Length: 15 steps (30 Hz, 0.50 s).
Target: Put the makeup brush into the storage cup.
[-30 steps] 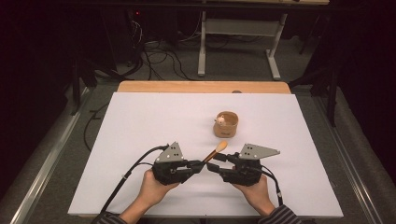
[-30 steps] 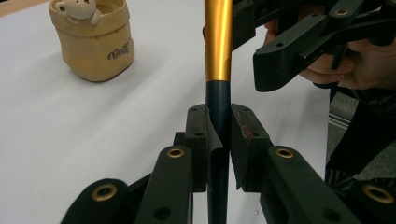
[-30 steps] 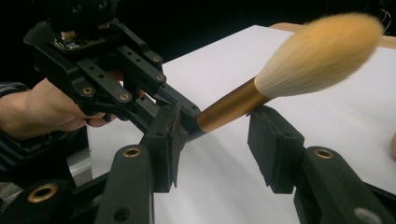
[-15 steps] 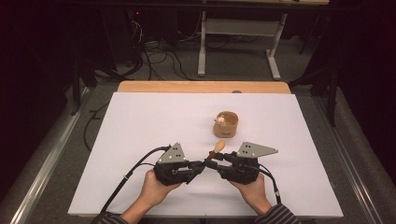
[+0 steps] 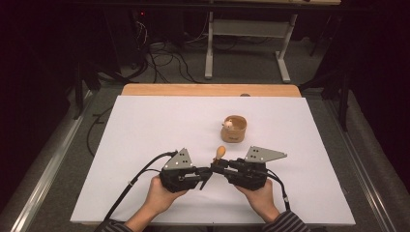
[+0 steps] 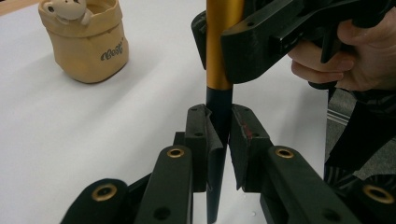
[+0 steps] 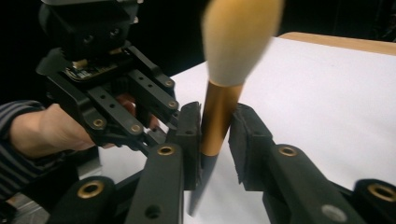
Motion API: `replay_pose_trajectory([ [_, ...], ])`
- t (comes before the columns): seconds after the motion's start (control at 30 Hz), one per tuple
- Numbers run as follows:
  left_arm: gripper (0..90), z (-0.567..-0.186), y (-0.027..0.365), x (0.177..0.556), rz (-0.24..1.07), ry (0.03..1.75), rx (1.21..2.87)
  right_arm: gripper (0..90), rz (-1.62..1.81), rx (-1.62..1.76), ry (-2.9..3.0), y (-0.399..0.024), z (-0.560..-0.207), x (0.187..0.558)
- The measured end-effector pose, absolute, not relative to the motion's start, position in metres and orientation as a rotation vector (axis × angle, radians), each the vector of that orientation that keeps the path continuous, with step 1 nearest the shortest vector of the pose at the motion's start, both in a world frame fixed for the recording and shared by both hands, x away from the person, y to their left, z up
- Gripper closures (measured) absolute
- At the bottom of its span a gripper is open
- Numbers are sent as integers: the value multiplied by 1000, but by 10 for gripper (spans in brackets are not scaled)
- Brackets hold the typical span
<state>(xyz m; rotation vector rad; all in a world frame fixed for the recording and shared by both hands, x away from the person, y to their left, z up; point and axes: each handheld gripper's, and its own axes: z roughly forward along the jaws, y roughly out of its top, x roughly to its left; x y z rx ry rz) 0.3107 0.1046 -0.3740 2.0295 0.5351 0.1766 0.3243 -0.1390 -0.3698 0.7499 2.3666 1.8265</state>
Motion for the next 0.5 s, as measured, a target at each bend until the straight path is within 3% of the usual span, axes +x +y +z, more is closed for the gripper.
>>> replay_pose_trajectory([
  [0.33,773,-373,106,309,192,515,2020,790,1839,733,2367,-138,-368,323],
  [0.5,660,-371,107,309,194,527,2006,791,1837,724,2357,-141,-366,323],
])
